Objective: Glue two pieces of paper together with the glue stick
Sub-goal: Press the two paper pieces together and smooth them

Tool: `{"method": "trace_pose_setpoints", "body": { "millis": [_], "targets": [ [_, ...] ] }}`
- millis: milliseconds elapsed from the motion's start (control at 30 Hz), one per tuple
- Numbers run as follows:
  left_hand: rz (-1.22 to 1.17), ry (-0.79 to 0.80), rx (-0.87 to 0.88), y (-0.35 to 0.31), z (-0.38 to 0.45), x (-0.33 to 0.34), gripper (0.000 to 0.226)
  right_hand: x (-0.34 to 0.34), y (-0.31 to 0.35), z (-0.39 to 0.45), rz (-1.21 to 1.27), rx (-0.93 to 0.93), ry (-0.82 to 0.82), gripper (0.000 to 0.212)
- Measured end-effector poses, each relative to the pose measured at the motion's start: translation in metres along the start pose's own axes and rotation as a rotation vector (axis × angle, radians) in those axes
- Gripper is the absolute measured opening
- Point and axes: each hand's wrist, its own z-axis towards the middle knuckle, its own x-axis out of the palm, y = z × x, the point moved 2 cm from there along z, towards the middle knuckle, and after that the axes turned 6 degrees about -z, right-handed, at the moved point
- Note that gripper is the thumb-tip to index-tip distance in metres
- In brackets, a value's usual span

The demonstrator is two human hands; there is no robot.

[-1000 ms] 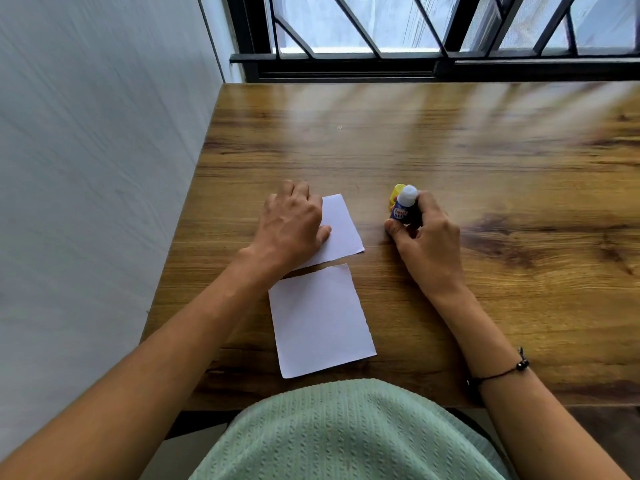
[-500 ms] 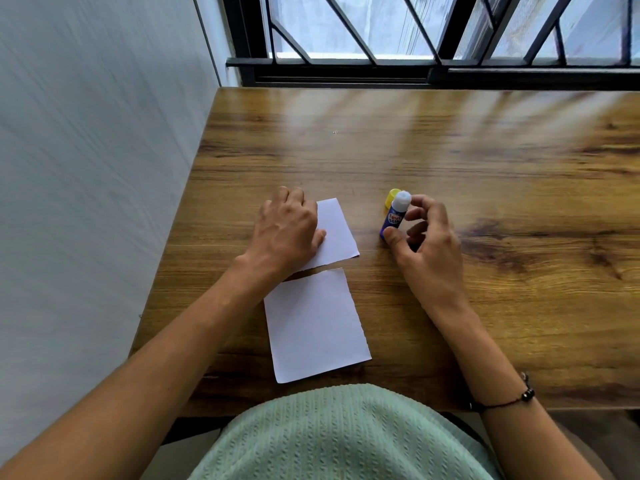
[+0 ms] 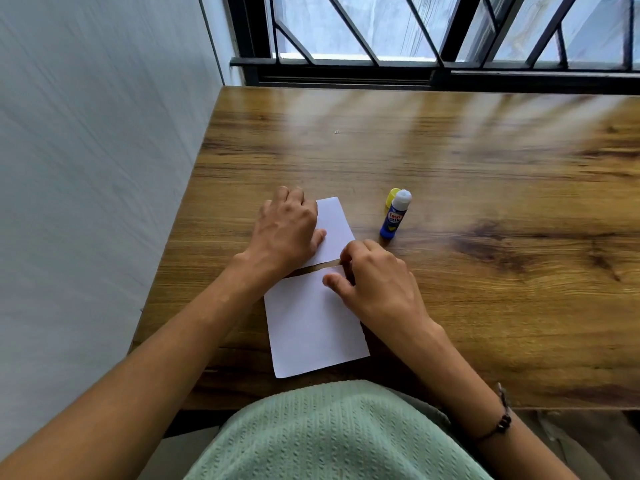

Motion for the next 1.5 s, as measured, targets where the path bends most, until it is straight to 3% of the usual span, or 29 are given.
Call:
{"method": "trace_pose_setpoints", "body": {
  "millis": [167,300,467,600,900,1000,1067,1167,1267,1333,1400,1500],
  "targets": [
    [-0.024,0.006,-0.008,0.001,-0.001,0.0,0.039,0.0,0.002,0.008,-0.021,-0.004,0.07,0.018],
    [-0.04,0.011,0.003,0.004,-0.003,-0.001,0.038,-0.012,-0.009,0.006,0.163,0.02,0.076,0.008],
    [-0.056,0.028,0.037,0.008,-0.009,-0.003,0.038,-0.043,-0.034,-0.006,0.315,0.054,-0.002,0.015],
    [-0.054,0.028,0.072,0.008,-0.018,-0.003,0.038,-0.063,-0.044,-0.007,0.438,0.06,-0.112,0.008],
    [-0.079,-0.06,0.144,0.008,-0.052,0.001,0.031,-0.053,-0.039,-0.002,0.526,0.088,-0.197,0.008],
    [-0.259,-0.126,0.1,0.01,-0.056,-0.003,0.024,-0.05,-0.039,-0.005,0.625,0.119,-0.21,0.009],
    [-0.505,-0.158,-0.022,0.014,-0.061,-0.006,0.018,-0.049,-0.039,-0.008,0.74,0.147,-0.21,0.01],
    [-1.092,-0.037,-0.297,0.02,-0.069,-0.011,0.019,-0.047,-0.037,-0.012,0.991,0.205,-0.216,0.015],
    [-1.369,0.071,-0.376,0.026,-0.07,-0.019,0.035,-0.039,-0.03,-0.013,1.152,0.247,-0.207,0.022],
    [-1.494,0.102,-0.319,0.028,-0.066,-0.024,0.057,-0.033,-0.025,-0.011,1.185,0.263,-0.196,0.024],
    [-1.512,0.067,-0.278,0.03,-0.064,-0.028,0.065,-0.026,-0.019,-0.011,1.224,0.28,-0.176,0.027],
    [-1.468,0.006,-0.3,0.032,-0.062,-0.029,0.039,-0.016,-0.013,-0.011,1.248,0.267,-0.115,0.031]
  ]
}}
